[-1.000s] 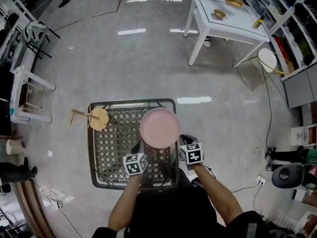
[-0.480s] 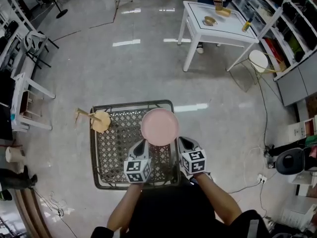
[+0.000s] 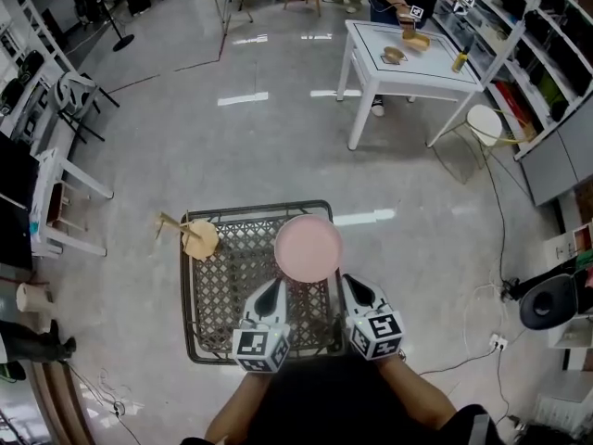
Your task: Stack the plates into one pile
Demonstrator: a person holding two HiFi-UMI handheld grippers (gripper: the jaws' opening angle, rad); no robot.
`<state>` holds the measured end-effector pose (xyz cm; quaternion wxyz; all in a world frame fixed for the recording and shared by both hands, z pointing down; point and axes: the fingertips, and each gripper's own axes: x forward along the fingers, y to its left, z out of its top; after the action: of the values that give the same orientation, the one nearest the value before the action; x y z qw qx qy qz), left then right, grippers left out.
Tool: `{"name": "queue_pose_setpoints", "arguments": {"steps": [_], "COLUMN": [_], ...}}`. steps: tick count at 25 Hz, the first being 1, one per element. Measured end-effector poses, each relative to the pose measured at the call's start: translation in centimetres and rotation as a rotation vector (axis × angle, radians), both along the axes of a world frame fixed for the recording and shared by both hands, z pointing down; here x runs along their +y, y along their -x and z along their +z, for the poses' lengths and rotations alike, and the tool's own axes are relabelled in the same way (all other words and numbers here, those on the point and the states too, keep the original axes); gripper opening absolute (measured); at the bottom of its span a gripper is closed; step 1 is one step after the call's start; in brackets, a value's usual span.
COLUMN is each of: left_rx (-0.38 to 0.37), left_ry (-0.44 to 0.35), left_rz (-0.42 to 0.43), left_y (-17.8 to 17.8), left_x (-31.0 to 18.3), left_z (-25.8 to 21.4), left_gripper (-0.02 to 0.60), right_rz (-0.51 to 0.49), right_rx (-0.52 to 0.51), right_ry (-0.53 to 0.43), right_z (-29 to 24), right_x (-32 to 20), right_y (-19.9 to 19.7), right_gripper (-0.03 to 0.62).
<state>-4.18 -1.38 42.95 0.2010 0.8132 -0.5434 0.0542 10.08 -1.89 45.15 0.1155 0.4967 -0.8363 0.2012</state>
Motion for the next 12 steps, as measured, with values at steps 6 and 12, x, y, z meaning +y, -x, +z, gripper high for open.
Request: {"name": "queue_pose_setpoints", "arguments": {"steps": [6,12], "left_rx": [-0.021,-0.003], "left_ry": [-0.054,-0.048], "left_rz": [-0.031,-0.059], "left_y": [0.8,1.6], "left_x": [1.7,2.4], "left_z": [-2.0,-1.7], "left_gripper": [0.015,0.015], "right_rz": [0.005,0.012], "right_rx": [-0.034,-0.048], "right_ry": [-0.047,-0.059], "right_z": [-2.7,-2.9], "right_x": [1.9,2.6], "right_y": [0.3,0.7], "right_gripper": [0.01,0.009]}}
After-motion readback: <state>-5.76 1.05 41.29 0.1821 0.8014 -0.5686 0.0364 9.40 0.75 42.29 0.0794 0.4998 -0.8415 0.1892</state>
